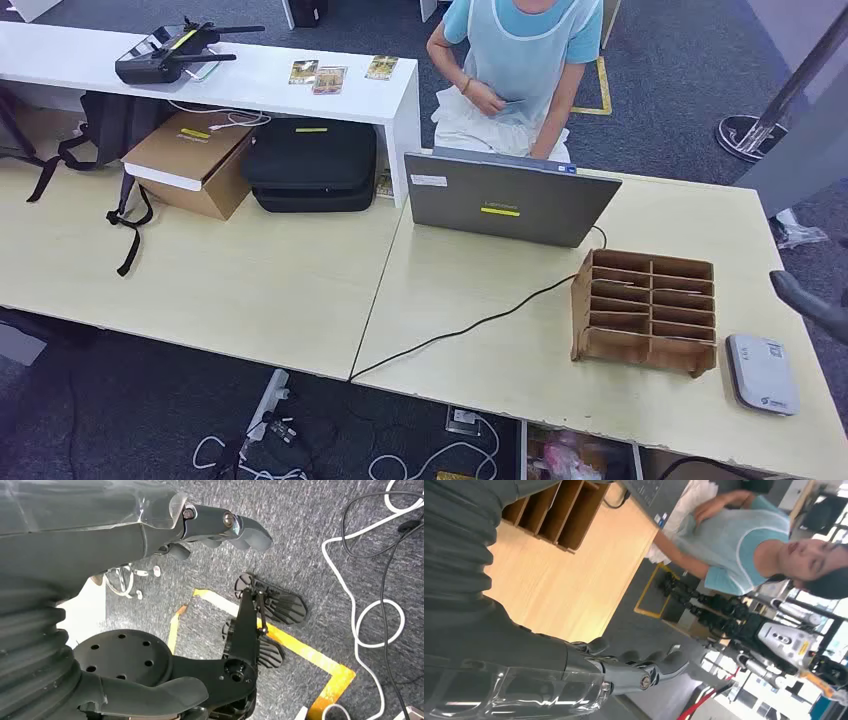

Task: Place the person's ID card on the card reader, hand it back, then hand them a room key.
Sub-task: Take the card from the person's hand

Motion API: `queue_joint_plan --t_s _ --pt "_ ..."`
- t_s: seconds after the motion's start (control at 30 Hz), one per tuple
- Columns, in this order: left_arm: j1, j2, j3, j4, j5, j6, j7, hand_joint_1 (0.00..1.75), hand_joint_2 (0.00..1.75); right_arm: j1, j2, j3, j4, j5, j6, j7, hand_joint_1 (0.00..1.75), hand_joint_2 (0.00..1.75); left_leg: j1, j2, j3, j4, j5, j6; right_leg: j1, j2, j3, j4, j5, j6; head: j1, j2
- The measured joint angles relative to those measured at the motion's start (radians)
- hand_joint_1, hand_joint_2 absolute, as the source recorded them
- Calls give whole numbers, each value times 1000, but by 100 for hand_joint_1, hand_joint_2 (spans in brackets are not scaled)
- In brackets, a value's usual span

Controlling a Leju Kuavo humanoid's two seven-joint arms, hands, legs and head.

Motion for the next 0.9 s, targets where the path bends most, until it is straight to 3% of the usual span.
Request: queue_joint_plan --t_s 0.37,0.7,0.9 --pt "-2 -5 4 0 -43 -6 0 0 175 66 -6 -51 1 51 -52 -6 0 175 0 0 0 0 -1 1 0 0 0 -1 0 0 0 0" --pt "-15 -17 4 0 -71 -5 0 0 175 204 -6 -161 -78 -7 20 -14 0 175 0 0 0 0 -1 1 0 0 -1 -1 0 0 0 0" --pt "-19 -23 3 0 -87 -1 0 0 175 232 -18 -178 -99 151 -63 -20 0 175 0 1 0 0 -1 1 0 1 0 -1 0 0 0 0"
